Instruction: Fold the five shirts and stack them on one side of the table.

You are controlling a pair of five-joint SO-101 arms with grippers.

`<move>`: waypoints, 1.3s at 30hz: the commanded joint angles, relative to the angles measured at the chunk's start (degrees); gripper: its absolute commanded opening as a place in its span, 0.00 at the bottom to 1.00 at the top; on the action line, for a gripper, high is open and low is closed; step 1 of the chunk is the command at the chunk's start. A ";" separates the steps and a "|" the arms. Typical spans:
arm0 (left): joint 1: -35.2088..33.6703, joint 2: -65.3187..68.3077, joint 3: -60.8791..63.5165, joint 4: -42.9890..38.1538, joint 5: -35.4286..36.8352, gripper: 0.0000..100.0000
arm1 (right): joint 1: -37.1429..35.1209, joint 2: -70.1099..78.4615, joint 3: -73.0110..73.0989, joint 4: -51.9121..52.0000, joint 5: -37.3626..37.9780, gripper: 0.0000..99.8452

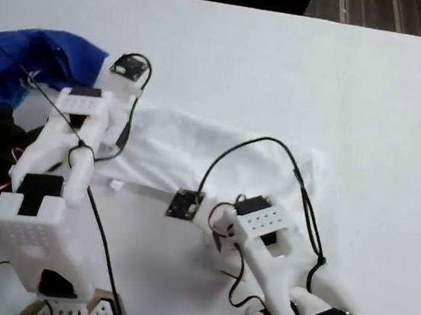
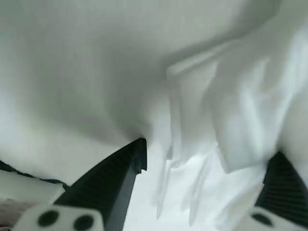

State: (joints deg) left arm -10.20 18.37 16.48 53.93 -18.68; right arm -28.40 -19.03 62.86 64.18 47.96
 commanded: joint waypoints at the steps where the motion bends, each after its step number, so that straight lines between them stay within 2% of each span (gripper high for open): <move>1: -0.26 0.18 -1.27 -1.49 0.70 0.02 | 2.77 1.19 0.79 -0.40 0.18 0.39; 7: -0.26 0.18 -1.27 -1.49 0.70 0.02 | 2.42 10.68 -3.25 0.22 0.26 0.27; 12: -0.26 0.18 -1.19 -1.41 0.70 0.02 | 2.42 18.15 -8.79 2.59 0.26 0.25; 17: -0.26 0.18 -1.19 -1.41 0.70 0.02 | 2.42 20.62 -11.69 3.21 0.09 0.13; 23: -0.26 0.18 -1.19 -1.41 0.70 0.02 | 2.68 20.62 -11.78 3.21 0.09 0.02; 30: -0.26 0.18 -1.19 -1.49 0.70 0.02 | 2.68 20.53 -13.63 4.35 0.18 0.02; 39: -0.26 0.18 -1.19 -1.49 0.70 0.02 | 2.68 20.53 -28.13 19.74 0.44 0.02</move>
State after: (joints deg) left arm -10.20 18.37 16.48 53.93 -18.68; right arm -26.20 1.36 39.82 78.42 47.60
